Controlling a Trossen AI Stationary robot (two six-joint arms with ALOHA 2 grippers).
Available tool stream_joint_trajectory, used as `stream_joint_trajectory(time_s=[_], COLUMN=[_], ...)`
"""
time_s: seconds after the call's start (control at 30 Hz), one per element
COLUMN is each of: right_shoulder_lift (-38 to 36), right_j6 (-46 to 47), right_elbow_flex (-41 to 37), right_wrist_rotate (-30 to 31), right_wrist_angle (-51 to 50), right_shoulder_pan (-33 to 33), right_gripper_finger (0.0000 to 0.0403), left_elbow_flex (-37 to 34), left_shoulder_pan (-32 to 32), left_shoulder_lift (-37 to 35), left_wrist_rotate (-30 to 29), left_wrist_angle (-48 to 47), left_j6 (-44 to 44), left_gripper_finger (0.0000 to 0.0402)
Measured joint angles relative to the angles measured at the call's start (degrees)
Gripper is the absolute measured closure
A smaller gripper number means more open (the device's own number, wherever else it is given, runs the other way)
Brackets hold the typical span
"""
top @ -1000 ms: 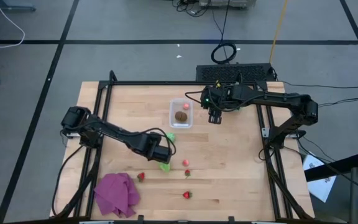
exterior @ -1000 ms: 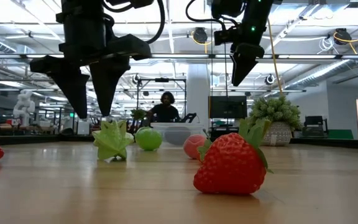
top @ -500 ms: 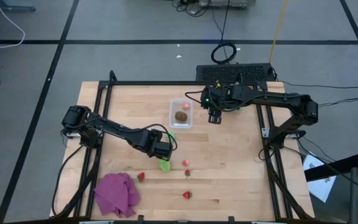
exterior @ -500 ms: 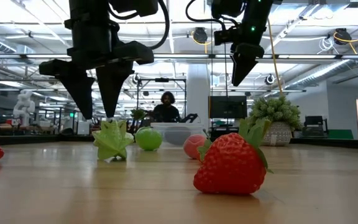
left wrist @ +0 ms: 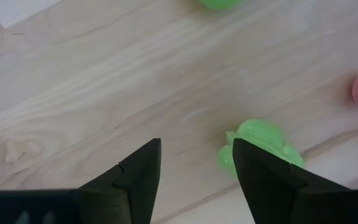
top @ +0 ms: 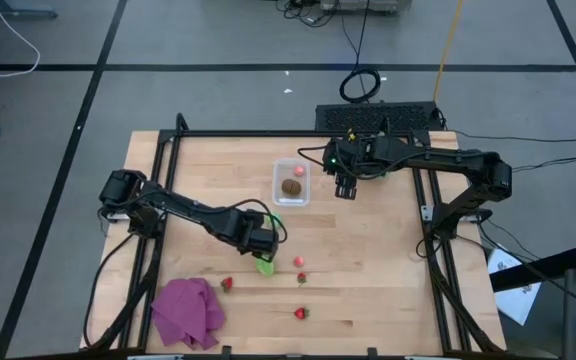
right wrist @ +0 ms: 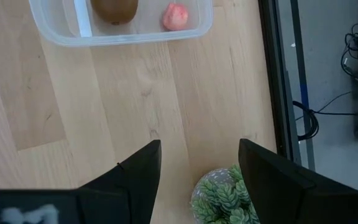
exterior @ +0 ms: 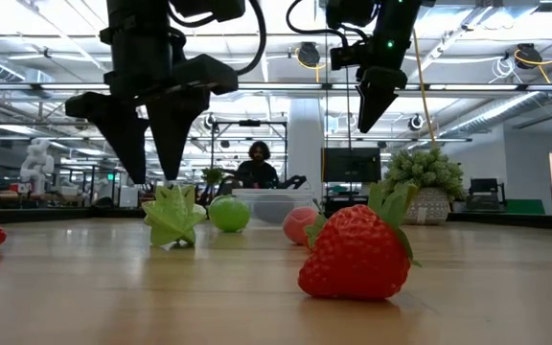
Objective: Pick and placing Produce into tupperware
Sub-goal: Put the starfruit into the transparent bin
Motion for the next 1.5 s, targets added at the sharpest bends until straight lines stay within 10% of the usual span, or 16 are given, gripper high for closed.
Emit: stream_joint_trajectory(time_s=[1.03, 1.5], right_shoulder_lift=[0.0, 0.0], right_j6=[0.0, 0.0], right_elbow_flex=[0.0, 0.0], right_wrist_rotate=[0.0, 0.0], right_wrist_angle=[-0.5, -0.5], right_shoulder_pan=[0.0, 0.0], right_gripper_finger=[0.02, 0.02], left_elbow_flex=[-2.0, -5.1], left_shoulder_pan=[0.0, 0.1], left_shoulder_lift=[0.0, 0.1], left_wrist_rotate=[-2.0, -0.5], left_wrist_angle=[2.7, 3.6], left_j6=[3.8, 0.2], left_gripper_finger=[0.0192, 0.0055])
